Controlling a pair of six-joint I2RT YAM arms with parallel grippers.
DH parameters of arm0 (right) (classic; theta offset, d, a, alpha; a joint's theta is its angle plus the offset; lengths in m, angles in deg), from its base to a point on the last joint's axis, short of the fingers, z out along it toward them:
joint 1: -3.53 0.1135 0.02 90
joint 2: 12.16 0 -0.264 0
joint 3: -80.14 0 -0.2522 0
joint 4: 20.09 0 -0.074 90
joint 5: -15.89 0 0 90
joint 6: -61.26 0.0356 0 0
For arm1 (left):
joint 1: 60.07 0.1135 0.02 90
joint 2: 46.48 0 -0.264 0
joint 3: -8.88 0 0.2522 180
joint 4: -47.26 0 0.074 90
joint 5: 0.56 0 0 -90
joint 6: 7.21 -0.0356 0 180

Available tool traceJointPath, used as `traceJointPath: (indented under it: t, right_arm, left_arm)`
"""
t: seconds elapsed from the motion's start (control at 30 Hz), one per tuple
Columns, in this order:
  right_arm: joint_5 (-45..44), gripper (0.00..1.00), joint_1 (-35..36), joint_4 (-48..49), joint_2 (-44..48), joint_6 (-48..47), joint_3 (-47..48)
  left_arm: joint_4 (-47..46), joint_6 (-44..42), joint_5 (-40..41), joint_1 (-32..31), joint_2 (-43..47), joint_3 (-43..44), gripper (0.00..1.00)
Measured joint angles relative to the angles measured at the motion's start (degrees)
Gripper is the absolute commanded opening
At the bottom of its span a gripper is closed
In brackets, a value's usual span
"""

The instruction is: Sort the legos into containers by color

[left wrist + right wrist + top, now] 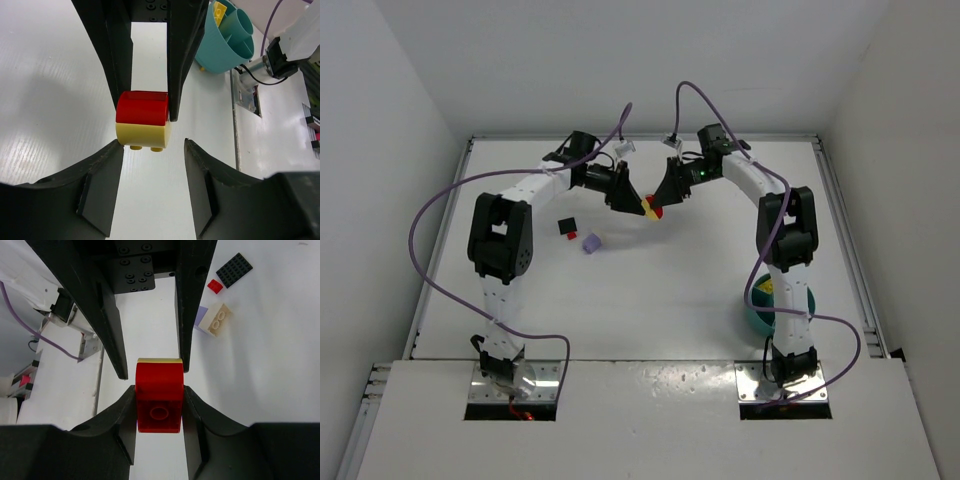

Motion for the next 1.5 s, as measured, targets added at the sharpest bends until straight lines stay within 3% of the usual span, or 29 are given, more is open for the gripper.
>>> traceJointPath:
  t: [0.33,0.53,0.6,0.83,1.0,1.23,1.5]
  right_arm:
    - [0.09,0.0,0.02,0.07,0.0,0.31,0.0]
    - [0.48,0.0,0.02,0.04,0.0,0.5,0.0]
    - [0.83,0.0,0.02,0.04,0.07,0.52,0.0]
    - [0.9,0.0,0.0,0.09,0.11,0.42,-0.04]
    - [0.9,0.0,-0.2,0.22,0.11,0.44,-0.07]
    - [-0.22,0.0,-1.9,2.19,1.14,2.03,-2.21]
    - [-3.65,0.0,-11.37,4.72,4.98,3.56,-4.48]
  left_arm:
    - [0.13,-0.39,0.92,-0.02,0.0,0.2,0.57]
    - [0.15,-0.24,1.55,-0.39,-0.02,2.62,0.5]
    - [-0.13,-0.17,1.88,-0.44,-0.02,3.04,0.45]
    - [-0.15,0.48,2.16,-0.48,-0.02,3.1,0.11]
    - [-0.2,0.48,2.25,-0.48,-0.02,3.08,0.0]
    - [-2.8,-0.31,3.3,-0.7,0.24,-0.48,0.0]
    - [-0.24,-3.65,10.23,-0.7,0.76,-5.2,0.0]
